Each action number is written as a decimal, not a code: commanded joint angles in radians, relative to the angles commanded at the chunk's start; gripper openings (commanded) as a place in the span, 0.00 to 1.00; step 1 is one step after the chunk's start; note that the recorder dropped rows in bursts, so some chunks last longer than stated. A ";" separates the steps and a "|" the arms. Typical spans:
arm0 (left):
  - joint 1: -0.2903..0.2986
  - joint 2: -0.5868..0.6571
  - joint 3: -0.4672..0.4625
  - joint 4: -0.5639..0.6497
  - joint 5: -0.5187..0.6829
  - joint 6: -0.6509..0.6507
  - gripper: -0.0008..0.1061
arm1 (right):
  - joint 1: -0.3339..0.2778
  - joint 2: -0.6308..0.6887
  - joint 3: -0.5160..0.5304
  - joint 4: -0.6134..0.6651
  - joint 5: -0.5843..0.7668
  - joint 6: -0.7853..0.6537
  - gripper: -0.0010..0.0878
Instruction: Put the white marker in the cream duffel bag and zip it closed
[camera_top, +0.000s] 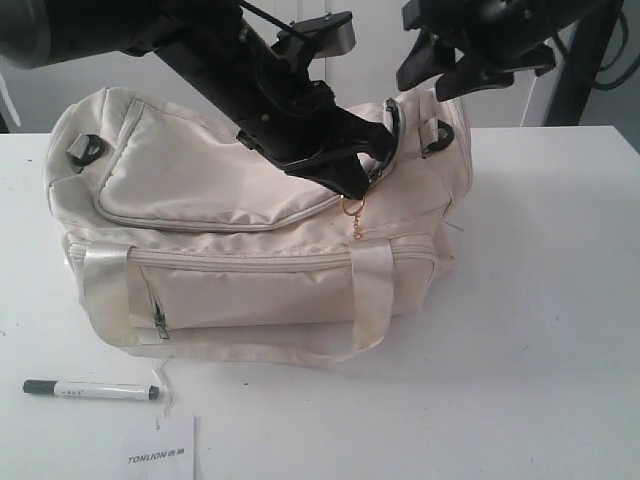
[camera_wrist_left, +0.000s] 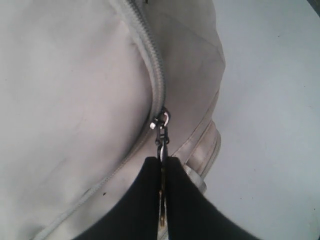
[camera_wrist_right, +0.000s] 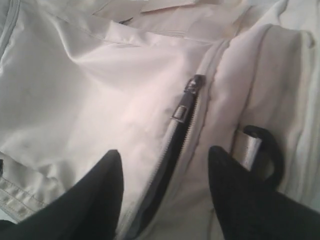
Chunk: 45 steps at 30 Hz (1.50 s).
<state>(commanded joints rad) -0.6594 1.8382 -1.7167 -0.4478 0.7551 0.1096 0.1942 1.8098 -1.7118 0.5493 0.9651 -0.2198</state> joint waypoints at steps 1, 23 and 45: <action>0.000 0.000 0.000 0.000 0.000 0.000 0.01 | 0.009 0.000 0.000 -0.008 -0.011 0.003 0.57; 0.000 0.000 0.000 0.000 -0.002 -0.002 0.01 | 0.066 0.095 0.000 -0.149 -0.087 0.097 0.57; 0.000 0.000 0.000 0.011 0.062 0.003 0.01 | 0.066 0.102 -0.002 -0.149 -0.119 0.097 0.01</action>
<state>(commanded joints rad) -0.6594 1.8382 -1.7167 -0.4364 0.8169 0.1124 0.2598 1.9120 -1.7139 0.3998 0.8464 -0.1230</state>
